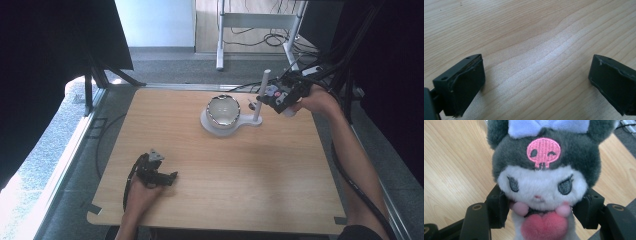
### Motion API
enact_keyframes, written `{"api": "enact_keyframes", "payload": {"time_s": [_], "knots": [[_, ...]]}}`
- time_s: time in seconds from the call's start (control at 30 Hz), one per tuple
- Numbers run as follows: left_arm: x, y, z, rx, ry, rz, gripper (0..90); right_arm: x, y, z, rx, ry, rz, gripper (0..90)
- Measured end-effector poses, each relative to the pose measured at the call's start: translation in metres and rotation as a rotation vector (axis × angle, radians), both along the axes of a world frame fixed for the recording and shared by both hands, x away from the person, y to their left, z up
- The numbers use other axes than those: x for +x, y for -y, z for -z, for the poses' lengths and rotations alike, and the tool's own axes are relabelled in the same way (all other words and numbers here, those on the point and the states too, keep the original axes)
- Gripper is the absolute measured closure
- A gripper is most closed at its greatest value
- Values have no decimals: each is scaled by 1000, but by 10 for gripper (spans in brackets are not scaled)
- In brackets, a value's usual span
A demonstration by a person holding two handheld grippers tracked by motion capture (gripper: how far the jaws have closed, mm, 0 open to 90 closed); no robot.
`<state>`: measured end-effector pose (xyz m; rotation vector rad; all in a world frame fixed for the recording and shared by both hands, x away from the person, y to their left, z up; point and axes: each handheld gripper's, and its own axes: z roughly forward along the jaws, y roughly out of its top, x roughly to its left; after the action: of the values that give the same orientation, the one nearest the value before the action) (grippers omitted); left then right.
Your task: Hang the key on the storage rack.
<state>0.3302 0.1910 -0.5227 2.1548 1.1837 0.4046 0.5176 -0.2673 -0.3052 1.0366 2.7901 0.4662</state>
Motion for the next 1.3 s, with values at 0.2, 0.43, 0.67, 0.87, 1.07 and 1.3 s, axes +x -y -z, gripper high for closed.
{"api": "enact_keyframes", "payload": {"time_s": [0.2,0.43,0.67,0.87,1.07,1.3], "knots": [[0,0,0,-1,4,-3,5,2,3,18,6,-24,13,368],[0,0,0,0,4,-3,5,9,0,37,7,-43,26,370],[0,0,0,1,2,-2,5,15,1,53,8,-41,65,370],[0,0,0,0,2,-3,5,20,3,62,-7,-3,72,355],[0,0,0,0,2,-3,5,20,3,65,-1,22,72,242],[0,0,0,0,2,-3,5,15,3,59,-1,58,53,182]]}}
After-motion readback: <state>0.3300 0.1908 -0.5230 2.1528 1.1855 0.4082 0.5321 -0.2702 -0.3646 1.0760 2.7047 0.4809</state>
